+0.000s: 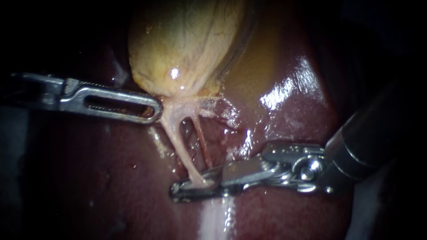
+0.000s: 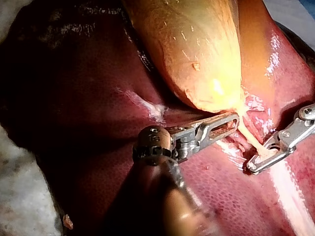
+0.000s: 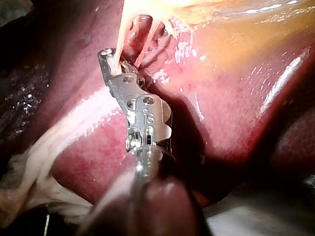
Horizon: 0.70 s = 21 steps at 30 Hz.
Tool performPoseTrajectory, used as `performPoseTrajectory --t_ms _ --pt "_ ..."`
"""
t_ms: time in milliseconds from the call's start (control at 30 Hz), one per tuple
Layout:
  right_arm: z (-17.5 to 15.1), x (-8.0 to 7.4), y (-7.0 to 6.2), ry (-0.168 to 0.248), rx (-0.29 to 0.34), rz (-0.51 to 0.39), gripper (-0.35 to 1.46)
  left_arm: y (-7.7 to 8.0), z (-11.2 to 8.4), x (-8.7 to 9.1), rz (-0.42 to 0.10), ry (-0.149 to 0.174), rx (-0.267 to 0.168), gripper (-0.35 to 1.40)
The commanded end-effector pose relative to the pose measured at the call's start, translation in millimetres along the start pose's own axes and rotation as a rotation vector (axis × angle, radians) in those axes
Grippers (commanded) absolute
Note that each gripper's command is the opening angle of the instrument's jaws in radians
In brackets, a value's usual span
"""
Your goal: Going back first clip left tube
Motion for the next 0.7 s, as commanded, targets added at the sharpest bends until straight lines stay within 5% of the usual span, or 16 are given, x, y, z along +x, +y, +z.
performPoseTrajectory --t_ms 33,333,467,700 --pt "0.0 0.1 0.0 0.0 0.001 0.001 -0.35 0.0 0.0 0.0 0.0 0.0 0.0 -0.35" --pt "0.3 0.3 -0.5 -0.003 0.007 0.001 -0.35 0.1 0.0 0.0 0.0 0.0 0.0 -0.35" --pt "0.5 0.6 -0.6 0.07 0.049 -0.003 0.32 0.0 0.0 0.0 0.0 0.0 0.0 -0.35" --pt "1.0 1.9 -0.5 0.097 0.003 -0.125 0.49 0.1 -0.1 -0.1 0.0 0.0 0.0 -0.35"
